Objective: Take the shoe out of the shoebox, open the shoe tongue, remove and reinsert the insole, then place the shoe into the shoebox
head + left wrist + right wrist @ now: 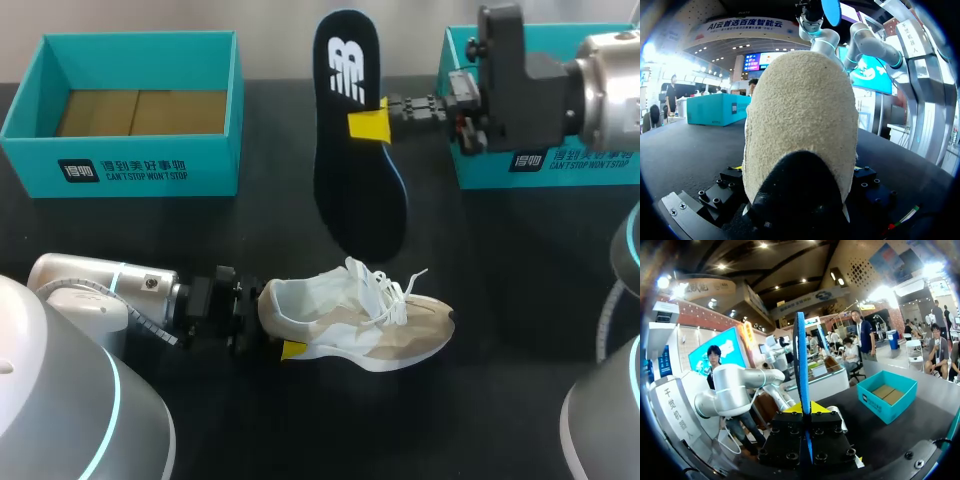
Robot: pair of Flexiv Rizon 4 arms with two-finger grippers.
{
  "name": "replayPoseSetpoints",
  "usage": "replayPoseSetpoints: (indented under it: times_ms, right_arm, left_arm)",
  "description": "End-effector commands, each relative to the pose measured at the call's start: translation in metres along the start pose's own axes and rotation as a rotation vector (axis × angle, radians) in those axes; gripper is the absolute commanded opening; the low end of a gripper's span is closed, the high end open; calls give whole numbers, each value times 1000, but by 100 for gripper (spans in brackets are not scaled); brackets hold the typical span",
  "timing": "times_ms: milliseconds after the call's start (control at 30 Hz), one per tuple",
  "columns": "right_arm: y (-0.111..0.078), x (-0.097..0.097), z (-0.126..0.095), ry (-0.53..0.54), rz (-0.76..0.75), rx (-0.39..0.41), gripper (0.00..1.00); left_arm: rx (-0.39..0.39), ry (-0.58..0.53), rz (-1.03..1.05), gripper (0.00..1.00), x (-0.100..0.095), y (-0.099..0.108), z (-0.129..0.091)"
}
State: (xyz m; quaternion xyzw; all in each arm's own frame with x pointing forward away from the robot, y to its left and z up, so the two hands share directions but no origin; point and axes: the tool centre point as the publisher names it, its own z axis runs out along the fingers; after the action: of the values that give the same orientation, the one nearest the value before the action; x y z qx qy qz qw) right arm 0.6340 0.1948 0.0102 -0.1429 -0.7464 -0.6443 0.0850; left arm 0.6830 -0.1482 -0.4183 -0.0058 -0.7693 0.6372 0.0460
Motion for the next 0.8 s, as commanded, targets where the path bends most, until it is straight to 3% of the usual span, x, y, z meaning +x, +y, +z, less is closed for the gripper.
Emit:
replayPoseSetpoints:
  times_ms: [33,200,667,800]
  right_arm:
    - [-7,36,-44,-22,24,17,0]
    - [-17,49,-60,-35,87,21,0]
    - [-17,49,-60,-35,87,21,0]
    - [-13,41,-61,-19,94,25,0]
  left_arm:
    - [-1,-1,0,0,0,0,0]
    - [-1,-1,0,0,0,0,0]
    - [-1,-1,0,0,0,0,0]
    - [-1,-1,0,0,0,0,0]
